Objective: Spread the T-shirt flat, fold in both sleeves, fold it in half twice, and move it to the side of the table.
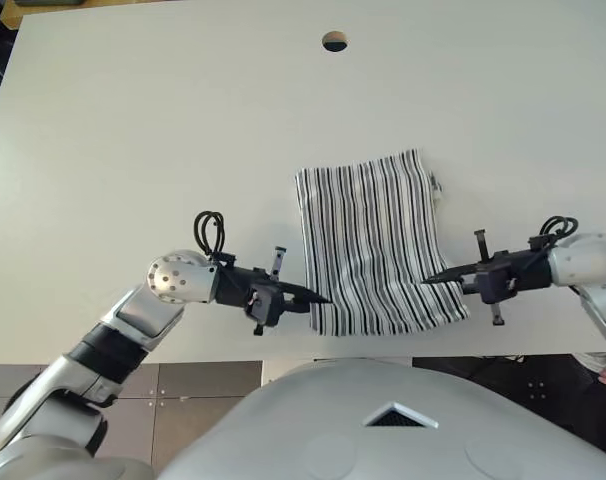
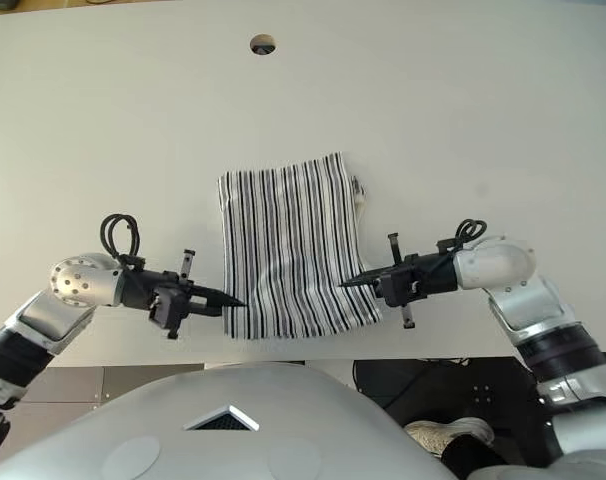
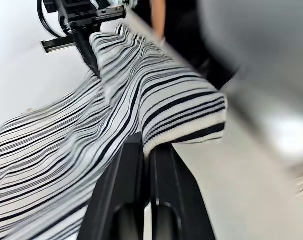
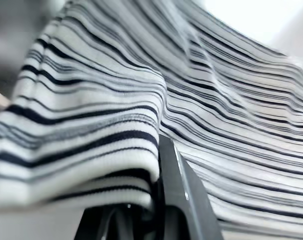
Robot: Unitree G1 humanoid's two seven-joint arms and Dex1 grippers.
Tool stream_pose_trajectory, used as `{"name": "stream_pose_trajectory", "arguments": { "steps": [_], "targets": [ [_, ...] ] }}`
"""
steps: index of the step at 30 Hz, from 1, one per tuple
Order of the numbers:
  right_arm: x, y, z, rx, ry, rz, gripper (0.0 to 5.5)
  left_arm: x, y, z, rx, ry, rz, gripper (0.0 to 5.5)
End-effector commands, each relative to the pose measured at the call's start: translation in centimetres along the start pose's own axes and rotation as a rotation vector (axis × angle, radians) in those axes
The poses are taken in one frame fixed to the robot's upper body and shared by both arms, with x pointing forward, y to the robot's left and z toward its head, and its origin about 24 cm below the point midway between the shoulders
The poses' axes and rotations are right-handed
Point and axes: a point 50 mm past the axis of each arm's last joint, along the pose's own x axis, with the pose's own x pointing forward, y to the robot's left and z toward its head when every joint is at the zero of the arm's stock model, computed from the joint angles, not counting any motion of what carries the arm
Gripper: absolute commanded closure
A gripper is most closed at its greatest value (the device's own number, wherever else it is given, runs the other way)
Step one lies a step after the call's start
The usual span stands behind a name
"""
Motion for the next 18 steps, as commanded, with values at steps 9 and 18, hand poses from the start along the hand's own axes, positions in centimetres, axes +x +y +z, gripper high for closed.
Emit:
{"name": "stream_pose_trajectory", "arguments": {
  "steps": [9,18],
  "targets": [
    [-1.0,-1.6,1.9,0.119,-0.089,-0.114,5.36,-1.1,2.7,2.3,-0.225,-0.114,0.167,5.40],
    [0.0,-5.6,0.3,0.079,-0.013,-0.354,5.36,-3.9,4.1,-2.3,-0.362,-0.008,0.382,5.40]
  ]
}}
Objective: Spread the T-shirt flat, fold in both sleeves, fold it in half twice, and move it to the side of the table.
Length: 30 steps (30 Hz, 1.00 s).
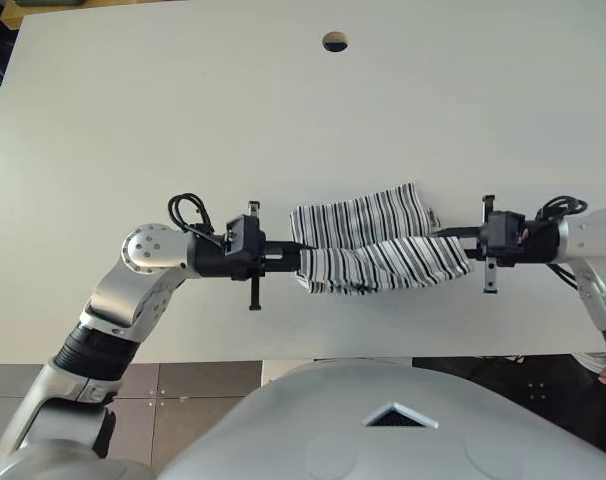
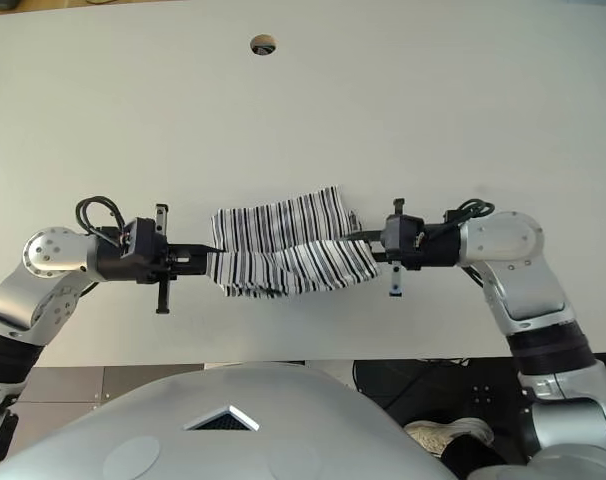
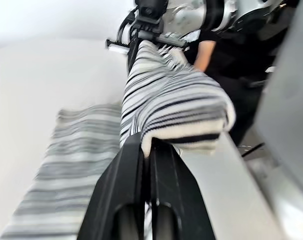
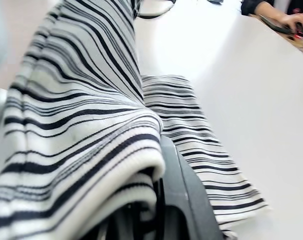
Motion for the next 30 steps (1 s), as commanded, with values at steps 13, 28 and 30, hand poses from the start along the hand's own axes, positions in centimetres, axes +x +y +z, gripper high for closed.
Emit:
{"name": "stream_pose_trajectory", "arguments": {
  "steps": [13,28,30],
  "targets": [
    [1.9,-4.5,-0.6,0.251,-0.026,-0.291,3.93,-2.6,6.9,-2.0,-0.132,0.025,0.432,3.92],
    [6.1,-1.7,4.1,-0.463,-0.166,-0.337,3.93,-3.6,12.1,-1.2,-0.492,-0.074,0.902,3.92],
    [7.0,-0.8,3.4,-0.526,-0.143,-0.275,3.93,-3.3,12.1,-1.1,-0.488,-0.089,0.903,3.92]
  ]
}}
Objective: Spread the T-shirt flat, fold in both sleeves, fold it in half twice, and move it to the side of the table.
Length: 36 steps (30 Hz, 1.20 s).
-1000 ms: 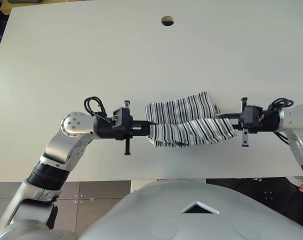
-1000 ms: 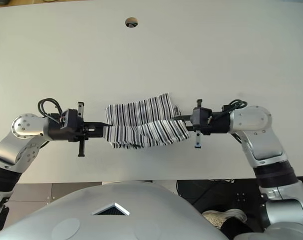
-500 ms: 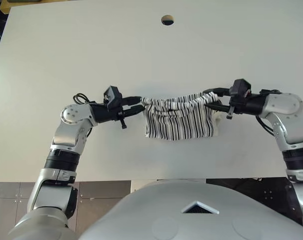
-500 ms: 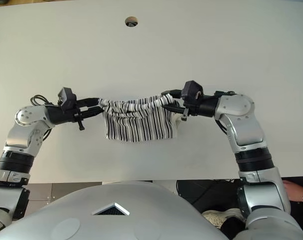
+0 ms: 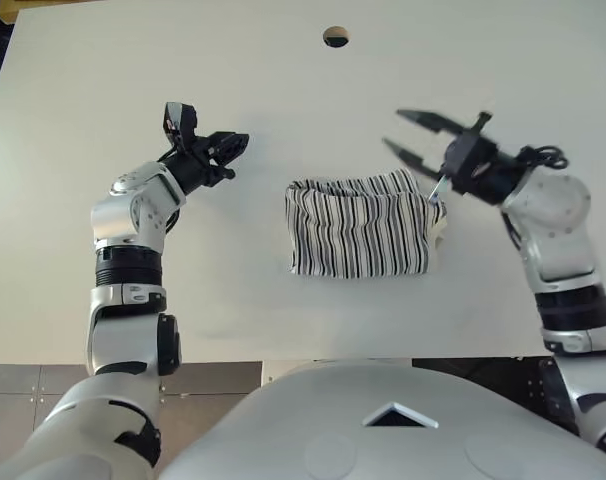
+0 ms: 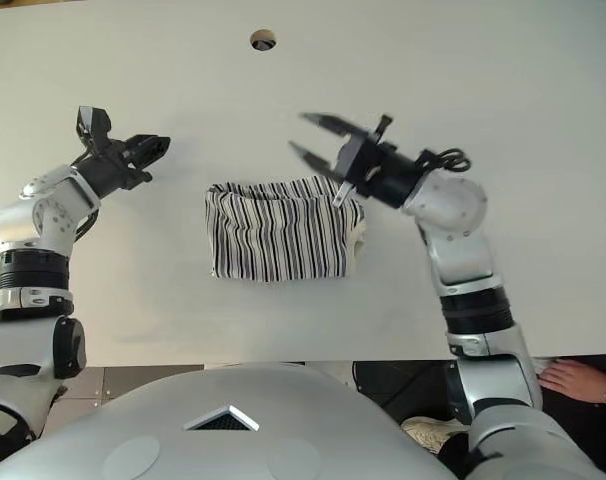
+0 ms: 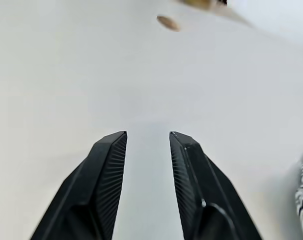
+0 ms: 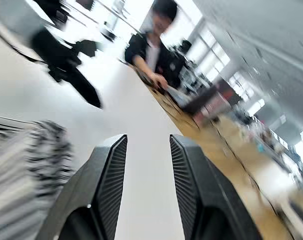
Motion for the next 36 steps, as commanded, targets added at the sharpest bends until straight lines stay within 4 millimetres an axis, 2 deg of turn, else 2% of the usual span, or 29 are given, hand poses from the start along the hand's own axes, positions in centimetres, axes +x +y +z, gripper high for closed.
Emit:
{"name": "stream_pose_trajectory", "arguments": {
  "steps": [1,6,8,11,14,15,16,19,21,23,25,26,28,30,32,34,36],
  "targets": [
    [0.6,2.8,-0.2,-0.109,-0.003,0.142,3.93,0.4,-0.6,0.3,0.007,-0.039,0.000,3.92],
    [1.9,4.5,-2.7,-0.113,0.088,0.165,3.93,0.5,-1.1,-0.7,0.032,-0.023,-0.006,3.92],
    [2.3,5.1,-4.7,-0.107,0.199,0.176,3.93,0.6,-1.5,-1.0,0.037,-0.021,-0.014,3.92],
    [1.6,5.6,-8.3,-0.159,0.419,0.269,3.93,0.7,-2.1,-1.5,0.052,-0.015,-0.029,3.92],
    [-0.2,4.4,-10.6,-0.191,0.581,0.297,3.93,0.7,-2.4,-1.4,0.053,-0.028,-0.031,3.92],
    [-1.7,3.3,-11.6,-0.204,0.665,0.285,3.93,0.8,-2.5,-1.4,0.052,-0.031,-0.031,3.92],
    [-3.9,1.9,-12.7,-0.211,0.774,0.273,3.93,0.8,-2.6,-1.5,0.052,-0.034,-0.034,3.92],
    [-12.0,-2.4,-14.5,-0.220,1.106,0.192,3.93,1.1,-3.3,-1.4,0.059,-0.068,-0.044,3.92],
    [-17.2,-4.4,-14.3,-0.201,1.292,0.118,3.93,1.5,-3.9,-0.6,0.074,-0.127,-0.050,3.92],
    [-21.4,-5.6,-13.6,-0.177,1.441,0.042,3.93,1.9,-4.6,0.5,0.100,-0.195,-0.064,3.92],
    [-23.7,-6.7,-12.9,-0.171,1.533,-0.041,3.93,2.3,-5.4,1.5,0.129,-0.267,-0.077,3.92],
    [-24.0,-7.4,-12.7,-0.179,1.548,-0.084,3.93,2.6,-5.8,2.1,0.136,-0.307,-0.082,3.92],
    [-23.0,-9.3,-12.3,-0.248,1.509,-0.196,3.93,3.0,-6.7,3.2,0.136,-0.397,-0.087,3.92],
    [-20.7,-13.0,-10.9,-0.450,1.384,-0.437,3.93,3.2,-7.6,3.9,0.126,-0.495,-0.085,3.92],
    [-19.4,-16.4,-8.6,-0.700,1.301,-0.623,3.93,3.2,-8.0,4.8,0.116,-0.580,-0.069,3.92],
    [-17.6,-19.4,-4.9,-0.977,1.195,-0.789,3.93,2.9,-8.1,6.4,0.106,-0.679,-0.021,3.92],
    [-13.4,-20.3,-1.8,-1.083,0.981,-0.938,3.93,2.8,-8.3,8.5,0.145,-0.779,0.078,3.92]
  ]
}}
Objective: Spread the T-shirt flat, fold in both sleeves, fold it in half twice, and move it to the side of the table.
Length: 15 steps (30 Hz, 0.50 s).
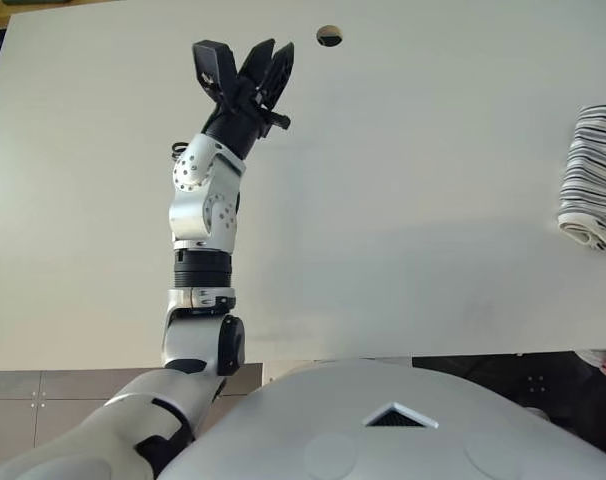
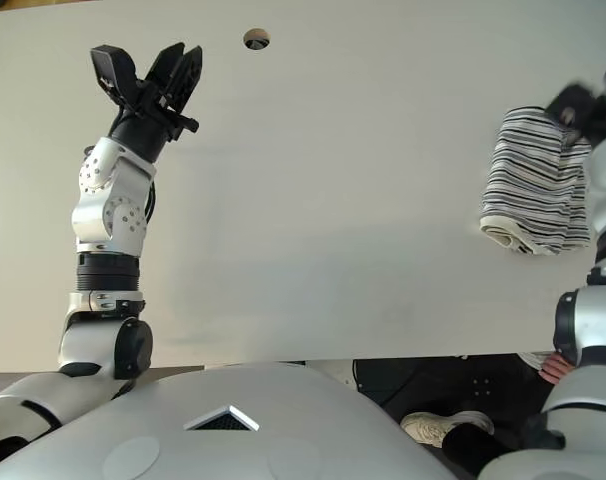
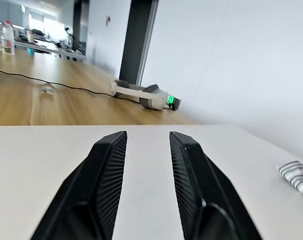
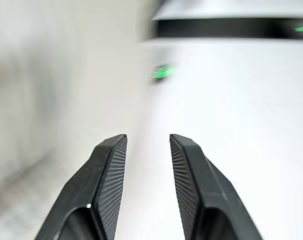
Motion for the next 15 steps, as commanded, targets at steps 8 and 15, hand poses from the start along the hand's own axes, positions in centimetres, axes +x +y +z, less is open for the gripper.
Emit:
{"name": "stream_pose_trajectory", "arguments": {
  "steps": [8,15],
  "targets": [
    [-0.7,-3.0,20.0,1.207,-0.502,-0.204,3.93,5.9,-3.1,9.1,0.523,-0.575,0.329,3.92],
    [-3.5,-1.9,22.8,1.354,-0.694,-0.107,3.93,3.3,-2.9,8.6,0.508,-0.670,0.281,3.92]
  ]
}}
